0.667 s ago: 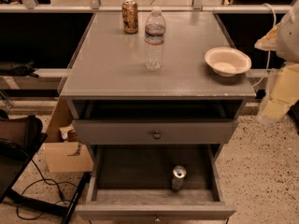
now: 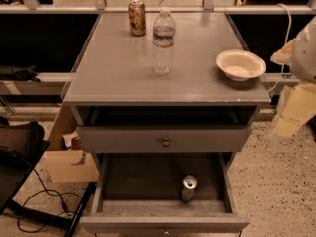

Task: Pick redbull can from middle drawer and place on counter

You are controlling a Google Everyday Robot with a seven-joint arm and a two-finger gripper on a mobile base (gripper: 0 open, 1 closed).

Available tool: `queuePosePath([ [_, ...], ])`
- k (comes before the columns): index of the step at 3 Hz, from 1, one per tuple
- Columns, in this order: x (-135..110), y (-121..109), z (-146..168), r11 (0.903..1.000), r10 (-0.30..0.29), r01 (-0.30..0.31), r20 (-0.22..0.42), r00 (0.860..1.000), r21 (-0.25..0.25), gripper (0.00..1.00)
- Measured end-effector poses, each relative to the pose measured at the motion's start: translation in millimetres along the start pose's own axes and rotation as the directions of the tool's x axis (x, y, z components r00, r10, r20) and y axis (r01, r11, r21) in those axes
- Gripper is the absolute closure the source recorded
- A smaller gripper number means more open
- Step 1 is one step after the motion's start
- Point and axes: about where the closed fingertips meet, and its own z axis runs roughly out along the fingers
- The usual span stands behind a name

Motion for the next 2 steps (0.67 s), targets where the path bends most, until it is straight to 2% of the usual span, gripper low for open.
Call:
queuePosePath([
  [1, 15.9, 21.9, 36.6, 0.9985, 0.055, -0.054, 0.064, 0.996, -0.013, 0.0],
  [2, 31.0, 54.2, 93.0, 0.9929, 0.113, -0.103, 0.188, 0.976, -0.06, 0.0],
])
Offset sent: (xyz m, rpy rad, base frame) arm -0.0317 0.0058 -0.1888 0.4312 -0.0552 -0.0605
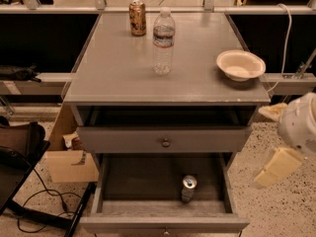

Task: Pick redbull can from middle drawer and place on counter

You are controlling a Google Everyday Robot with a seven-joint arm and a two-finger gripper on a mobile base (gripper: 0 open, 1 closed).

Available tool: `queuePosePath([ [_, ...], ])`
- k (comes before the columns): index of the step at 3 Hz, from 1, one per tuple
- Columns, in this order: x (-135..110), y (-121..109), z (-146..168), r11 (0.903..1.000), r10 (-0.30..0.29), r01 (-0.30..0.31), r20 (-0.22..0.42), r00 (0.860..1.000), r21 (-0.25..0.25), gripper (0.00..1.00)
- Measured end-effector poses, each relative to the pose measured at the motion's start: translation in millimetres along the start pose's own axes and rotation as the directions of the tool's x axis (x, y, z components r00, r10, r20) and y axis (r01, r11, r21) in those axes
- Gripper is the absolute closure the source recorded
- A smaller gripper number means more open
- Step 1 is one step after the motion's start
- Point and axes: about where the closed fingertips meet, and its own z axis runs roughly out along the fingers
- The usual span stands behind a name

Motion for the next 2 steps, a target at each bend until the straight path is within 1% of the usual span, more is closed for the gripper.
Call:
queuePosePath([
  [1, 20.0, 18.0, 48.6, 0.9989, 0.047, -0.045, 0.135, 0.99, -0.016, 0.0],
  [2, 29.8, 31.2, 81.5, 0.9969, 0.076, -0.068, 0.247, 0.966, -0.039, 0.0],
])
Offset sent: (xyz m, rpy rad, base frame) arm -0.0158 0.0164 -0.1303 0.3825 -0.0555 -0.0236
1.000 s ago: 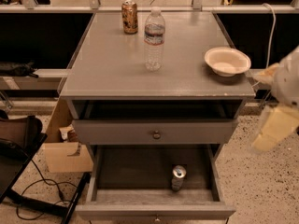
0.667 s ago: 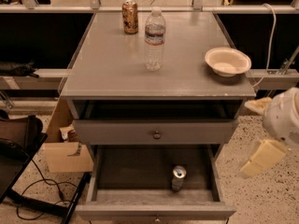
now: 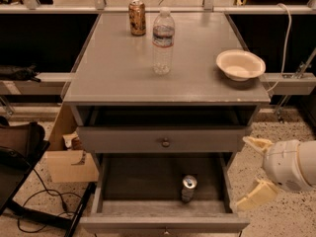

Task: Pick redbull can from middle drawer and place on counter

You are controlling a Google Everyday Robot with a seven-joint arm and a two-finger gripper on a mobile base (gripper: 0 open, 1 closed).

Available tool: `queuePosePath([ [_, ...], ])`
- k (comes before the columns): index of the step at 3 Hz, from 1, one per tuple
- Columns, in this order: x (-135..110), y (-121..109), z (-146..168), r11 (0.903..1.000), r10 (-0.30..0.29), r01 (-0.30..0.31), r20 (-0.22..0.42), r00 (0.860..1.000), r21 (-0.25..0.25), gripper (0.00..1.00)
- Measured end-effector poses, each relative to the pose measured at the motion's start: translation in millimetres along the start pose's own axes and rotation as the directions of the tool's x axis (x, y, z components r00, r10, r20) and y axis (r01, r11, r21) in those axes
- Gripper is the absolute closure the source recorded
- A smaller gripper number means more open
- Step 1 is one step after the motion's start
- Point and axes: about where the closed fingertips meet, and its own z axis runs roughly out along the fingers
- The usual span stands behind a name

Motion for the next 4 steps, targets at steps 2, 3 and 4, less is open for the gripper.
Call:
queuePosePath([
  [2, 19.5, 3.2, 62.5, 0.9966, -0.005, 0.009, 0.044, 0.999, -0.082, 0.0],
  [3, 44.1, 3.7, 128.6, 0.9901, -0.01, 0.024, 0.103, 0.995, -0.138, 0.0],
  [4, 74.9, -7.8, 194.5, 0.9865, -0.026, 0.056, 0.19, 0.981, -0.154, 0.0],
])
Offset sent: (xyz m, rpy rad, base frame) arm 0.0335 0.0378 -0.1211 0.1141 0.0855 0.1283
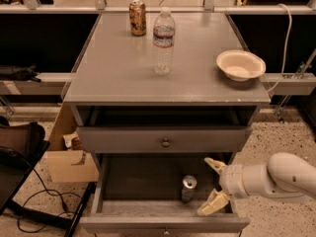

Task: Pick redbull can from middle drawer and place on counter

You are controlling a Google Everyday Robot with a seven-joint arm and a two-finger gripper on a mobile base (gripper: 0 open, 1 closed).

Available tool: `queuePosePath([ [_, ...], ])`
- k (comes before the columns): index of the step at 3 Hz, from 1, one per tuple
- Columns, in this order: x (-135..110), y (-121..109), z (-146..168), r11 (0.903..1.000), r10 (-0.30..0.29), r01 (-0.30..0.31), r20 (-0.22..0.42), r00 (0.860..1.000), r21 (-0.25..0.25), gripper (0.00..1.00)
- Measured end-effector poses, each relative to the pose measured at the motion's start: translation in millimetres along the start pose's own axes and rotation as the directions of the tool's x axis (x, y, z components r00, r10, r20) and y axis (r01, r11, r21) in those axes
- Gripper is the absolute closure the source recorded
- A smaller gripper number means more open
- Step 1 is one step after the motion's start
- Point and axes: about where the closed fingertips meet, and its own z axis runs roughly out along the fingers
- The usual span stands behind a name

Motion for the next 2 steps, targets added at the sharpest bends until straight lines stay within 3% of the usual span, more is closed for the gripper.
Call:
queuePosePath([
  [2, 35.6, -15.5, 42.2, 0.9999, -0.014, 0.014, 0.092, 0.996, 0.001, 0.0],
])
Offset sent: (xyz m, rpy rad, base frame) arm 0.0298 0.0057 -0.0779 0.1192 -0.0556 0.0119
